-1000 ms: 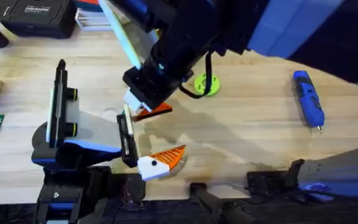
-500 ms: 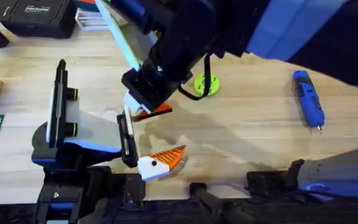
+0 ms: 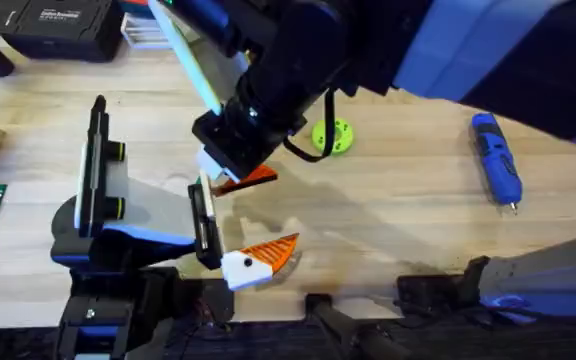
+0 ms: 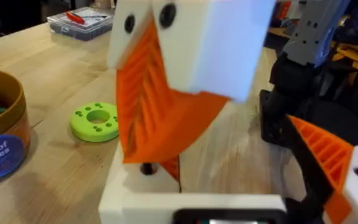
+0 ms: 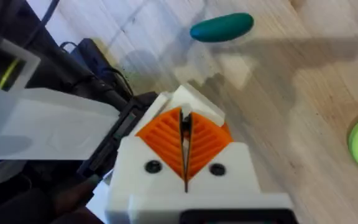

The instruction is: Pick up the gripper from the table and insert it into the empty holder that is missing its gripper. Then pick up a screw, insert it into the mounting hole, and use the screwdriver to tighten it. Finally, clean up the table by picking up the vegetable and placing it into the bucket.

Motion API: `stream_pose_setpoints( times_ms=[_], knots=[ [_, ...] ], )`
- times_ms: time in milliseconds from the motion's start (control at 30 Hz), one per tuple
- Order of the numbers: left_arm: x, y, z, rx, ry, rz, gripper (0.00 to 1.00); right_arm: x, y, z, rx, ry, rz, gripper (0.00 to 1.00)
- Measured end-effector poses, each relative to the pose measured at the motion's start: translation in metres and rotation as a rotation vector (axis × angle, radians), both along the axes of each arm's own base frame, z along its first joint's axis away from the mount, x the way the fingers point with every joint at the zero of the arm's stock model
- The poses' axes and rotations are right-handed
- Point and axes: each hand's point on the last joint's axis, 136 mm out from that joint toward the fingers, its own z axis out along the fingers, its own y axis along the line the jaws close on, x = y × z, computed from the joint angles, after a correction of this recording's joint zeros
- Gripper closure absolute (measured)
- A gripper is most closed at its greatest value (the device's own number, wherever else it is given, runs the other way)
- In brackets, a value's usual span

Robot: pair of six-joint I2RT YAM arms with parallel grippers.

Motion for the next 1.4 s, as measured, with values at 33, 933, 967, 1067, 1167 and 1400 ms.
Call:
stream_pose_setpoints(
  times_ms=[33,933,967,1067,1167,1400],
  knots=[
    [0.0,0.0,0.0,0.0,0.0,0.0,0.015,0.0,0.0,0.0,-0.001,-0.002,0.0,0.996],
    [0.0,0.0,0.0,0.002,-0.007,0.0,0.014,-0.002,-0.005,-0.004,-0.06,-0.025,-0.003,0.796],
    [0.0,0.0,0.0,0.002,-0.008,-0.001,0.016,-0.001,-0.005,-0.004,-0.059,-0.026,-0.003,0.784],
    [0.0,0.0,0.0,0.002,-0.007,0.0,0.015,-0.001,-0.004,-0.003,-0.057,-0.023,-0.009,0.538],
    [0.0,0.0,0.0,0.002,-0.007,-0.001,0.014,0.002,-0.006,-0.002,-0.06,-0.031,-0.018,0.116],
    [0.0,0.0,0.0,0.002,-0.009,-0.002,0.015,0.015,-0.016,0.004,-0.052,-0.043,-0.056,0.008]
  ],
)
